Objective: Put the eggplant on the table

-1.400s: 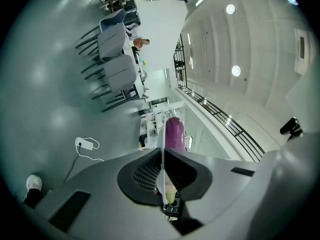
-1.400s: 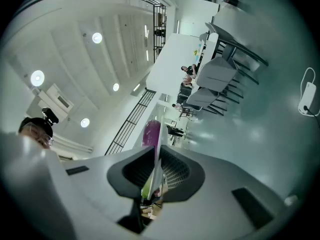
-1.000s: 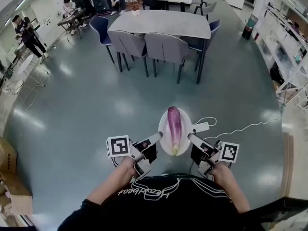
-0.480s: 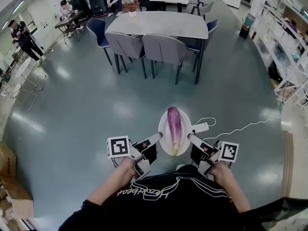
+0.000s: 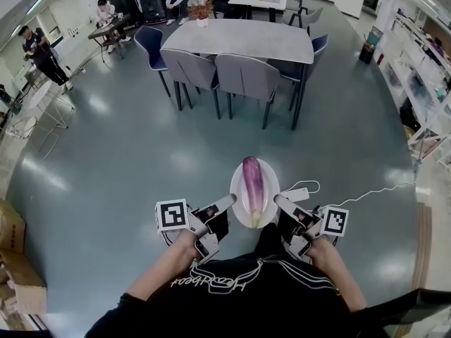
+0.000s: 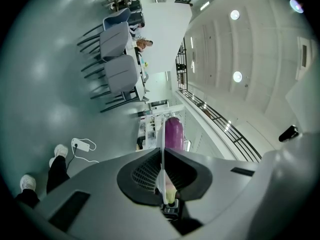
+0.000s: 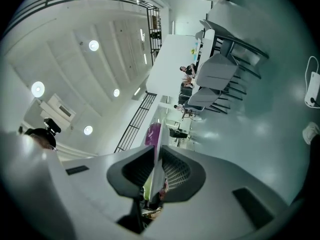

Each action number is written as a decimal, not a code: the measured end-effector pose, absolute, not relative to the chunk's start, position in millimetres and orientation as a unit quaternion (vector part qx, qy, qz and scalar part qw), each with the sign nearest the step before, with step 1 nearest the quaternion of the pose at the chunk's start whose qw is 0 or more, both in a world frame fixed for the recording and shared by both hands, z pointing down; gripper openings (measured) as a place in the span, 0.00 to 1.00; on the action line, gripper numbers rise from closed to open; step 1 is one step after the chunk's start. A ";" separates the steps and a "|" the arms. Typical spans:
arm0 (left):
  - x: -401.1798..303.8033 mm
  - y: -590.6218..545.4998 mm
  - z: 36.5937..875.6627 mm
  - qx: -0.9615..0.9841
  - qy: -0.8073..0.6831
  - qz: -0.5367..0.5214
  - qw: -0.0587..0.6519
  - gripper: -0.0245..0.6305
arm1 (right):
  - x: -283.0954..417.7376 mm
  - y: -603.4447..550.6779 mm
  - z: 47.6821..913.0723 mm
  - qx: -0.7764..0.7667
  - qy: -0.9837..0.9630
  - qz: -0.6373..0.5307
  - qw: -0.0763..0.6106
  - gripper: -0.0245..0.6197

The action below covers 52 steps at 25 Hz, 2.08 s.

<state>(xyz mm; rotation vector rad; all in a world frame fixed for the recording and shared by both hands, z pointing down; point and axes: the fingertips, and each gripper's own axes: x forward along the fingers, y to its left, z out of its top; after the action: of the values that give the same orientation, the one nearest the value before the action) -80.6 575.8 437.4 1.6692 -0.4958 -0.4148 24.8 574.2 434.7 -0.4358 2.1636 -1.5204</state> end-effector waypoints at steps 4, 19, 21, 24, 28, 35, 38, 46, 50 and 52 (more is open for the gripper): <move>-69.1 550.2 438.4 0.724 -0.219 -0.176 0.629 0.07 | 35.4 548.2 437.3 -0.155 0.782 -0.560 0.226 0.11; -13.0 390.9 443.5 0.713 -0.241 -0.161 0.638 0.07 | 91.0 385.5 447.9 -0.133 0.768 -0.585 0.225 0.11; -0.8 353.5 443.4 0.711 -0.248 -0.159 0.638 0.07 | 103.4 347.8 449.8 -0.131 0.762 -0.592 0.227 0.11; 16.5 305.1 438.7 0.707 -0.254 -0.161 0.640 0.07 | 120.5 297.9 444.9 -0.126 0.760 -0.595 0.227 0.11; 35.4 258.1 433.6 0.705 -0.262 -0.165 0.639 0.07 | 139.4 249.2 439.7 -0.113 0.759 -0.599 0.227 0.11; 60.2 198.0 433.7 0.704 -0.280 -0.173 0.630 0.07 | 164.5 185.7 439.1 -0.099 0.763 -0.599 0.222 0.11; 63.6 185.8 427.0 0.705 -0.286 -0.173 0.625 0.07 | 168.3 172.0 432.7 -0.091 0.765 -0.597 0.225 0.11; 58.0 176.5 418.2 0.707 -0.299 -0.188 0.613 0.07 | 162.4 158.5 424.5 -0.070 0.774 -0.590 0.218 0.11; 50.2 173.8 421.4 0.704 -0.304 -0.196 0.611 0.07 | 154.2 153.2 427.3 -0.069 0.775 -0.592 0.212 0.11; 46.8 171.4 422.3 0.703 -0.300 -0.200 0.613 0.07 | 150.2 150.2 428.7 -0.070 0.776 -0.592 0.207 0.11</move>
<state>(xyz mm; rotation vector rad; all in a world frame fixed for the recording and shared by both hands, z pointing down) 46.8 171.4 422.3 1.6208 -0.6929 -0.4620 150.2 150.2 428.7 -0.1941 2.1606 -1.6471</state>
